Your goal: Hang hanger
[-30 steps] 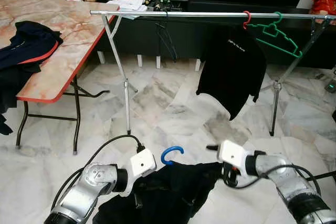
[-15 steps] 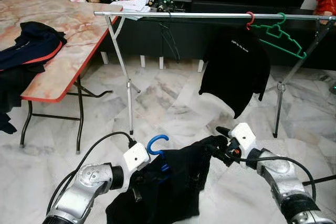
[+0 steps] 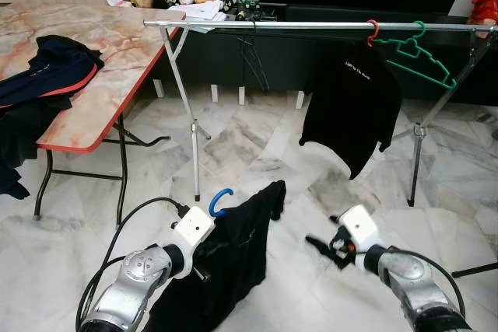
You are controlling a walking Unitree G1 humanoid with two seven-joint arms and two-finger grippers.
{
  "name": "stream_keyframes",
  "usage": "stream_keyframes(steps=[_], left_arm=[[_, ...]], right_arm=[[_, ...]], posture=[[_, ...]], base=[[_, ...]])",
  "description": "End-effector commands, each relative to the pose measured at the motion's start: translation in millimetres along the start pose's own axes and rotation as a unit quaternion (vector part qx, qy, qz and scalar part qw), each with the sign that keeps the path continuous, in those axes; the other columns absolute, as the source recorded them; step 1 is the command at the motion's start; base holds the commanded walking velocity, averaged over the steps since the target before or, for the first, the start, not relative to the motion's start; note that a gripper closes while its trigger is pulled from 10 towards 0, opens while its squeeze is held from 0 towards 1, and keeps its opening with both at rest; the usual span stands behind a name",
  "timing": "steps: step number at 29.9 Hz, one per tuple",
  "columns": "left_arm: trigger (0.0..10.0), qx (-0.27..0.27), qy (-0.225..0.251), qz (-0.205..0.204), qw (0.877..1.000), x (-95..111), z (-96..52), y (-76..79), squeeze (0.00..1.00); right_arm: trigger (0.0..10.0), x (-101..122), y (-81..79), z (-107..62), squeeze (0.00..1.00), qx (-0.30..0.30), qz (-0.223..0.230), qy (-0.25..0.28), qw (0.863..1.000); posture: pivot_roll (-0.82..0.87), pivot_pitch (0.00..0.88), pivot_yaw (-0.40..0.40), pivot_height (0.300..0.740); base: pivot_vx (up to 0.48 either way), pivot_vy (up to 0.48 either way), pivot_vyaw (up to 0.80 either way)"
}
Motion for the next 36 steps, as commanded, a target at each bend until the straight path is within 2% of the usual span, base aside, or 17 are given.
stream_keyframes(steps=[1,2,3,5,6,8,9,10,11,14,16,18,22,25,27,32,36], left_arm=[[10.0,0.021,0.017,0.003,1.0,6.9,-0.3,-7.5,0.0],[10.0,0.026,0.02,-0.003,0.999,6.7,-0.1,-7.9,0.0],[10.0,0.039,0.025,-0.013,0.999,6.4,-0.1,-9.3,0.0],[10.0,0.065,0.026,-0.028,0.997,4.0,-0.5,-13.4,0.0],[10.0,0.07,0.026,-0.029,0.997,3.3,-0.6,-13.9,0.0],[10.0,0.093,0.03,-0.041,0.994,1.5,-2.3,-18.0,0.0],[10.0,0.106,0.036,-0.052,0.992,1.2,-3.9,-20.8,0.0],[10.0,0.11,0.038,-0.056,0.992,1.2,-4.3,-21.5,0.0],[10.0,0.118,0.041,-0.06,0.99,0.9,-5.4,-22.9,0.0],[10.0,0.134,0.031,-0.051,0.989,-2.9,-7.9,-25.0,0.0],[10.0,0.137,0.023,-0.05,0.989,-6.0,-8.7,-24.7,0.0],[10.0,0.13,0.023,-0.067,0.989,-7.5,-9.5,-20.6,0.0],[10.0,0.127,0.018,-0.053,0.99,-8.7,-7.7,-15.2,0.0],[10.0,0.125,0.019,-0.064,0.99,-9.7,-6.4,-12.8,0.0],[10.0,0.129,0.017,-0.065,0.989,-10.3,-5.9,-12.9,0.0],[10.0,0.129,0.016,-0.064,0.989,-11.5,-7.3,-12.4,0.0],[10.0,0.129,0.014,-0.067,0.989,-13.4,-8.9,-11.3,0.0]], right_arm=[[10.0,-17.8,2.7,-2.1,0.0,-0.047,0.046,-0.03,0.997],[10.0,-29.0,1.3,-3.7,0.0,-0.07,0.078,-0.046,0.993],[10.0,-49.2,-5.7,-7.3,0.0,-0.093,0.124,-0.078,0.985],[10.0,-80.5,-22.1,-15.5,0.0,-0.107,0.16,-0.136,0.972],[10.0,-85.2,-24.3,-17.3,0.0,-0.111,0.159,-0.144,0.97],[10.0,-108.3,-35.7,-27.1,0.0,-0.147,0.217,-0.173,0.949],[10.0,-124.6,-45.1,-35.4,0.0,-0.169,0.249,-0.194,0.934],[10.0,-129.2,-47.4,-38.1,0.0,-0.176,0.253,-0.202,0.93],[10.0,-139.8,-53.4,-44.6,0.0,-0.193,0.277,-0.216,0.916],[10.0,-154.9,-66.8,-53.8,0.0,-0.208,0.319,-0.232,0.895],[10.0,-159.9,-72.9,-56.8,0.0,-0.205,0.326,-0.24,0.891],[10.0,-167.6,-82.0,-62.5,0.0,-0.185,0.312,-0.254,0.897],[10.0,-174.1,-81.4,-68.8,0.0,-0.2,0.327,-0.263,0.885],[10.0,-175.4,-80.6,-70.2,0.0,-0.201,0.312,-0.27,0.888],[10.0,-175.1,-79.1,-70.3,0.0,-0.209,0.319,-0.266,0.885],[10.0,-172.8,-82.7,-67.3,0.0,-0.192,0.295,-0.267,0.897],[10.0,-174.6,-83.6,-68.9,0.0,-0.194,0.294,-0.272,0.896]], posture=[[0.06,0.076,0.01,0.74],[0.06,0.079,0.01,0.74],[0.06,0.083,0.01,0.74],[0.06,0.09,0.013,0.74],[0.06,0.09,0.013,0.74],[0.06,0.094,0.011,0.74],[0.06,0.096,0.011,0.74],[0.06,0.096,0.011,0.74],[0.07,0.1,0.008,0.74],[0.08,0.102,0.007,0.74],[0.07,0.107,0.006,0.74],[0.07,0.111,0.001,0.74],[0.07,0.113,-0.002,0.74],[0.06,0.112,-0.001,0.74],[0.06,0.112,-0.001,0.74],[0.06,0.107,0.0,0.74],[0.06,0.103,0.002,0.74]], base=[[0.0,0.0,0.0],[0.0,0.0,0.0],[0.0,0.0,0.0],[0.0,0.0,0.0],[0.0,0.0,0.0],[0.0,0.0,0.0],[0.0,0.0,0.0],[0.0,0.0,0.0],[0.0,0.0,0.0],[0.0,0.0,0.0],[0.0,0.0,0.0],[0.0,0.0,0.0],[0.203,0.0,0.0],[0.311,0.0,0.0],[0.379,0.0,0.0],[0.39,0.0,0.0],[0.392,0.0,0.0]])
Point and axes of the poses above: a point about 5 cm out from each wrist's last joint towards the gripper, its own z axis pointing out of the wrist towards the gripper, its own x axis along the axis of the wrist's last joint, y = z × x, the point moved 4 cm from there along z, pointing out of the wrist towards the gripper, and after that the axes turned 6 degrees about -z, right-handed, at the moved point
